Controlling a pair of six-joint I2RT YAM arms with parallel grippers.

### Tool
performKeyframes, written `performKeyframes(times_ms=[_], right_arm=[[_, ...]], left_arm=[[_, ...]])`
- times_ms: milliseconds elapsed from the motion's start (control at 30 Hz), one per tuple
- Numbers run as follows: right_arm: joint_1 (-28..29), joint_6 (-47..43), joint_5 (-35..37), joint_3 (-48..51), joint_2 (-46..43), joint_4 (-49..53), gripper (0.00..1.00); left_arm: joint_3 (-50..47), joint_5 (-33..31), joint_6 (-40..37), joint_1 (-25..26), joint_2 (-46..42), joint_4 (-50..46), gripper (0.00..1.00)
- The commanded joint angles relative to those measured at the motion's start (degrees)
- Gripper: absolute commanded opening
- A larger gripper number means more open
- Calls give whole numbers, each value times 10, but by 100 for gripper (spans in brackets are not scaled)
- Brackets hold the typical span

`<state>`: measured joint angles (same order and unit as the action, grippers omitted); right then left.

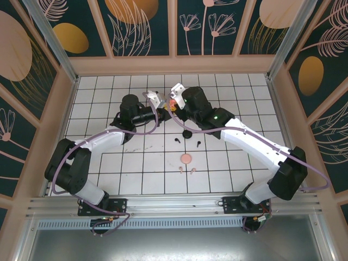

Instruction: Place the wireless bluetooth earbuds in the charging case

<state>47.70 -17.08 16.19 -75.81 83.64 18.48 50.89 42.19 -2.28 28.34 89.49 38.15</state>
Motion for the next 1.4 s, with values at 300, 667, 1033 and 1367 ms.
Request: performKeyframes(times_ms=[300, 667, 1033, 1367], right_arm=[[31, -6, -23, -21, 17, 23, 25], [37, 9, -20, -28, -6, 30, 34], [37, 11, 3, -49, -18, 30, 39], [28, 20, 5, -60, -40, 36, 42]], left_arm=[[24, 16, -1, 6, 6, 36, 0], [26, 12, 3, 6, 11, 37, 0], [25, 8, 4, 5, 15, 36, 0], [21, 6, 5, 6, 16, 38, 0]])
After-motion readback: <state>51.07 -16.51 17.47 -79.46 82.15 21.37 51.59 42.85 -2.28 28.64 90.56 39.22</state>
